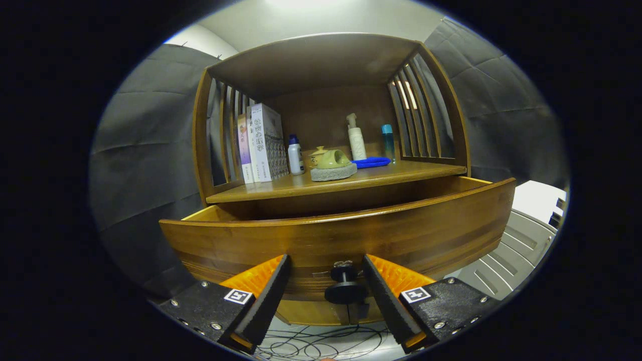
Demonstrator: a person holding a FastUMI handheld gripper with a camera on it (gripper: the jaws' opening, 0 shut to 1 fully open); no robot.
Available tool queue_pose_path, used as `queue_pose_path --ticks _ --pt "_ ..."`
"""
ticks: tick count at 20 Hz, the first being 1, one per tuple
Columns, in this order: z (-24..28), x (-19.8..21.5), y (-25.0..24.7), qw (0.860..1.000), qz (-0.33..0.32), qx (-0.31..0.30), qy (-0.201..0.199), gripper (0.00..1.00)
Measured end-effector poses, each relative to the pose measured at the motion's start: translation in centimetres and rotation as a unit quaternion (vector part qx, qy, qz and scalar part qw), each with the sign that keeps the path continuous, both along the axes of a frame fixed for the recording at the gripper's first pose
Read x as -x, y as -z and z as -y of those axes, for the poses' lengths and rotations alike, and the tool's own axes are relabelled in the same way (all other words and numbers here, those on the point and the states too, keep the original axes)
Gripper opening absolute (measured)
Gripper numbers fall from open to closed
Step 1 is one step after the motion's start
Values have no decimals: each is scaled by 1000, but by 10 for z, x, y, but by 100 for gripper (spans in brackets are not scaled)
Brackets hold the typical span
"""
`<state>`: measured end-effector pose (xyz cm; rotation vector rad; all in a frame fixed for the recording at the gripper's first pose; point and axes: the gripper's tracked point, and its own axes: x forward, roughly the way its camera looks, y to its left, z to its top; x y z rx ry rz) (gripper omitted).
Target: Pull open the drawer, take out the items inside it, and place them on the countertop above the cabinet.
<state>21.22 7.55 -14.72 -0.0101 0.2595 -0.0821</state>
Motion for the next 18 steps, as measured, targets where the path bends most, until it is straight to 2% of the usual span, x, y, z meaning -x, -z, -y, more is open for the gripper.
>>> queue_pose_path --ticks 18 --pt "-3 -7 1 1000 5 23 7 92"
